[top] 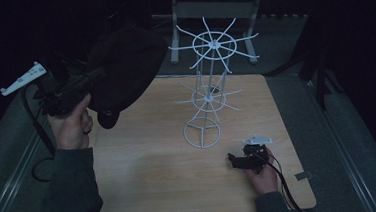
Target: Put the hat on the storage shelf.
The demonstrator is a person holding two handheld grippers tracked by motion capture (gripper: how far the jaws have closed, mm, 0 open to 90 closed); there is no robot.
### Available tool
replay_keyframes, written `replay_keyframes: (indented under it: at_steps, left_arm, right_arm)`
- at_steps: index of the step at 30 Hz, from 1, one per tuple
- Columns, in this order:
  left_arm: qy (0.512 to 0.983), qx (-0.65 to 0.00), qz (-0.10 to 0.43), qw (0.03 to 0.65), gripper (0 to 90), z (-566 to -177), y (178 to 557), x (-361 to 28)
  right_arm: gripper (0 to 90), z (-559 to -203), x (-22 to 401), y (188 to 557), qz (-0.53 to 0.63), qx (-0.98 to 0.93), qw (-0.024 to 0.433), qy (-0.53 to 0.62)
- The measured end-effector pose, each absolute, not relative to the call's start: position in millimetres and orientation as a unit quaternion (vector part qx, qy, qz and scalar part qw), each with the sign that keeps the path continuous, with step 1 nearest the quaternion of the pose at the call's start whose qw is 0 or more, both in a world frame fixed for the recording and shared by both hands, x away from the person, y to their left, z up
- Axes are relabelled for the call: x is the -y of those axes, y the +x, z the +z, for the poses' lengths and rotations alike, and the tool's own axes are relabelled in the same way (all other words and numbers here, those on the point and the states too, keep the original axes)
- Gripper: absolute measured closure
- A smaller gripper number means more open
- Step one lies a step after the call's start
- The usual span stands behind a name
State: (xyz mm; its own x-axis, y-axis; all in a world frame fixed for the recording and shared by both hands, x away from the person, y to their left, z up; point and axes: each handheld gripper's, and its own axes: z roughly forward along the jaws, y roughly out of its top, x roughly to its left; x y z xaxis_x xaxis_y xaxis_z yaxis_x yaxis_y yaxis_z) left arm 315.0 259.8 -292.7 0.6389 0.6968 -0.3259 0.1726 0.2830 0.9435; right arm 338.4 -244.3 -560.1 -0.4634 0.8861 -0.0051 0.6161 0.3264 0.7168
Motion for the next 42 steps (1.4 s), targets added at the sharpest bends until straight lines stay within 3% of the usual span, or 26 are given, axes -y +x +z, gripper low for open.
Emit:
replay_keyframes:
  at_steps: [24, 42]
  left_arm:
    - [0.565, -0.352, 0.181, 0.723, 84.1, -280, 317, -246]
    - [0.625, -0.339, 0.150, 0.687, 83.8, -290, 337, -206]
  right_arm:
    - [11.5, -560, 244, 338, 0.332, -0.788, 0.203, 0.478]
    - [11.5, -560, 244, 338, 0.332, -0.788, 0.203, 0.477]
